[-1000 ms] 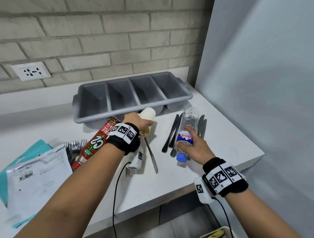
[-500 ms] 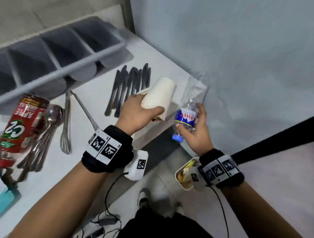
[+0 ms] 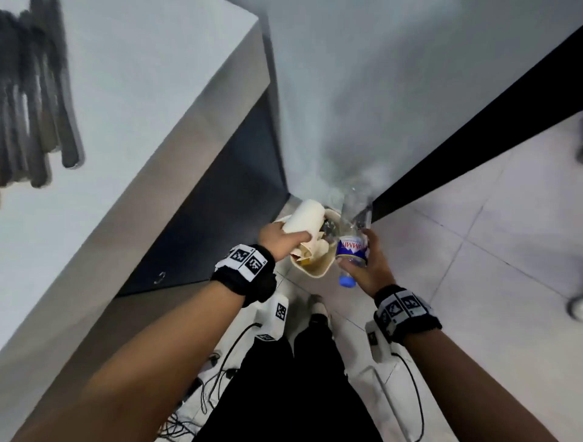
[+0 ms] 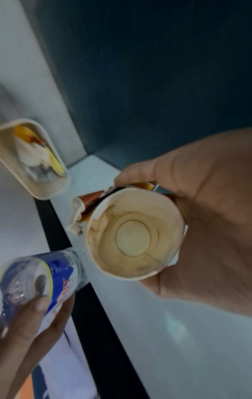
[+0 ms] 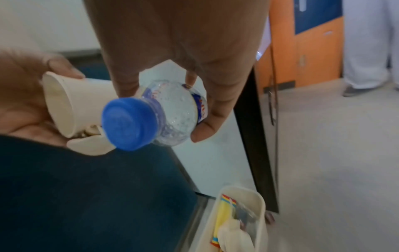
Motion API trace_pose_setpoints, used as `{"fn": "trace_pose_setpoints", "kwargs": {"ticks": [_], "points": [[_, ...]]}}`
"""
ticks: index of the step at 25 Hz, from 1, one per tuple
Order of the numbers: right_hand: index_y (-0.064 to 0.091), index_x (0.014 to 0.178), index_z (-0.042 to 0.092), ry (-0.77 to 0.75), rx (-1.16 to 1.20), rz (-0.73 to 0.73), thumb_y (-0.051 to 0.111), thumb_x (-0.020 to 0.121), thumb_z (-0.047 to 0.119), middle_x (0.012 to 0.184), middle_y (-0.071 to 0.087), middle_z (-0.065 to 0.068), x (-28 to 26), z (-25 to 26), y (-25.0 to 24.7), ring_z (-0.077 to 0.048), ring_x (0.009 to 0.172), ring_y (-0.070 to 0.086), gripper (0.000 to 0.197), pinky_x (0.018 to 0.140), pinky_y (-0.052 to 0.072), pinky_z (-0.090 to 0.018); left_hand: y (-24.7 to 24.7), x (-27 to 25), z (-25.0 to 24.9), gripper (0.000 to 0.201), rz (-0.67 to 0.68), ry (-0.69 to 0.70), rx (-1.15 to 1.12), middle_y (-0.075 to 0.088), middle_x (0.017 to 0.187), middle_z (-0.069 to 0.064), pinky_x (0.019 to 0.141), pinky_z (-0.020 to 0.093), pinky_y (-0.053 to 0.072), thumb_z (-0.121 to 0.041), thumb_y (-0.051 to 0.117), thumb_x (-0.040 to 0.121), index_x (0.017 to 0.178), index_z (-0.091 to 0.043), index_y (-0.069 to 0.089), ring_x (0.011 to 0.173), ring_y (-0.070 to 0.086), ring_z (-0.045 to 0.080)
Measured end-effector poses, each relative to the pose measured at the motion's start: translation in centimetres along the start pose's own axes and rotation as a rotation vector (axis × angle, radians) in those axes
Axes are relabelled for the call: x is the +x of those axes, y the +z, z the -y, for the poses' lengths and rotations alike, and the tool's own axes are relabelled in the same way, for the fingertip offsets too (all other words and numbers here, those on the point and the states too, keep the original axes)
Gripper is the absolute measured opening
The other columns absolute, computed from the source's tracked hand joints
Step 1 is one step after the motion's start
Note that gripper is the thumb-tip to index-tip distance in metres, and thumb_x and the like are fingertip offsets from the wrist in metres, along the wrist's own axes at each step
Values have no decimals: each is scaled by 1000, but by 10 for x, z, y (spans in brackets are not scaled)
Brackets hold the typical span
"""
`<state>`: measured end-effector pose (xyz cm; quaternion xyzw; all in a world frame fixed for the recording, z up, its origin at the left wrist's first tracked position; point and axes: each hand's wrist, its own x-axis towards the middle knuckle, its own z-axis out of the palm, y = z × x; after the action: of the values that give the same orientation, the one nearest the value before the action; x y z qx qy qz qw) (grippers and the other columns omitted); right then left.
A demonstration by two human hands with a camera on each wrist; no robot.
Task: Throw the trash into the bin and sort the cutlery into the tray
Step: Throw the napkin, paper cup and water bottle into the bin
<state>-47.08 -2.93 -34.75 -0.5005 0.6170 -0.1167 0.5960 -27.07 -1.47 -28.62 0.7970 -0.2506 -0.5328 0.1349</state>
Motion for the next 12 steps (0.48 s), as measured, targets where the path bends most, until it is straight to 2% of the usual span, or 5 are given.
{"fn": "trace_pose_setpoints", "kwargs": {"ticks": [2, 5, 6, 9, 12], "points": [[30, 138, 18, 107, 5, -45, 74, 73, 9, 126, 53, -14, 31, -36, 15, -23, 92, 61, 79, 61, 47, -11, 25, 49, 23, 49, 46, -106, 7, 68, 98, 10, 64, 22, 46, -32, 71, 73, 114, -6, 65, 84, 60, 22], [30, 140, 25, 222, 32, -68, 73, 71, 15, 134, 49, -15, 88, -93, 40, -30, 106, 58, 82, 78, 50, -29, 68, 131, 61, 53, 132, -190, 112, 72, 90, 8, 66, 23, 51, -37, 70, 68, 109, -5, 66, 81, 66, 21], [30, 141, 26, 247, 41, -71, 72, 71, 16, 135, 47, -14, 106, -112, 48, -30, 109, 57, 82, 82, 49, -31, 82, 155, 72, 52, 169, -198, 160, 71, 88, 7, 65, 23, 52, -38, 70, 68, 108, -4, 66, 80, 66, 21], [30, 142, 29, 289, 30, -61, 72, 71, 22, 136, 46, -13, 148, -158, 68, -29, 113, 55, 82, 90, 50, -35, 119, 214, 101, 42, 229, -208, 303, 62, 89, 5, 54, 21, 41, -39, 69, 73, 105, -12, 61, 78, 57, 22], [29, 143, 29, 298, -112, -45, 70, 74, 31, 137, 45, -12, 184, -197, 78, -30, 119, 52, 81, 101, 46, -40, 152, 262, 125, 47, 278, -238, 335, 66, 94, 8, 63, 23, 43, -45, 68, 71, 105, -14, 61, 78, 58, 23]]}}
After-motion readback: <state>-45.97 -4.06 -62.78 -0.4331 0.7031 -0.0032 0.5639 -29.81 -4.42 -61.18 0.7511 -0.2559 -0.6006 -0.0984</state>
